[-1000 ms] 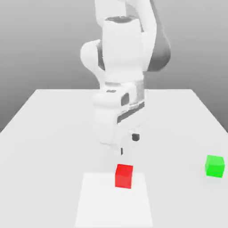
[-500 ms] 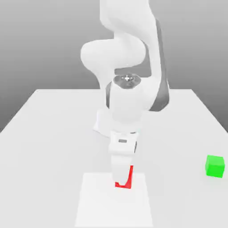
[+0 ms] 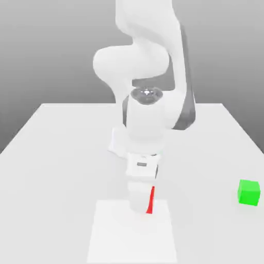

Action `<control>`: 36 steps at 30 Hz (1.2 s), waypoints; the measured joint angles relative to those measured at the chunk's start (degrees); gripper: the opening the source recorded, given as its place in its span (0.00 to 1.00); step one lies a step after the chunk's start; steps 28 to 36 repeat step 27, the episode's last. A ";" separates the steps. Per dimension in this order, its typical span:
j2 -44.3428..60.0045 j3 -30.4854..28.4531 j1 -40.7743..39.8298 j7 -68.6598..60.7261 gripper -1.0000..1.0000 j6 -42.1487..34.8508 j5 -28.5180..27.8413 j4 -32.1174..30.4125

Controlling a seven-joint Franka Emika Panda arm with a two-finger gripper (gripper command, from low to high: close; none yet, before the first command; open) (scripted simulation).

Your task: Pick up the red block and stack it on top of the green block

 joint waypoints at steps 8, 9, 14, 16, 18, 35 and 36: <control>-6.21 3.84 4.01 6.01 0.00 -8.03 -6.02 1.70; -5.85 5.17 6.45 6.63 0.00 -8.90 -6.02 2.93; -3.59 10.96 18.61 9.20 0.00 -13.13 -5.05 9.40; -2.60 13.05 23.37 10.01 0.00 -14.81 -4.30 12.01; -1.50 15.75 27.38 10.72 0.00 -16.33 -3.45 14.56; 8.96 15.52 29.11 12.06 1.00 -7.60 -4.41 16.25; 8.96 15.52 29.11 12.06 1.00 -7.60 -4.41 16.25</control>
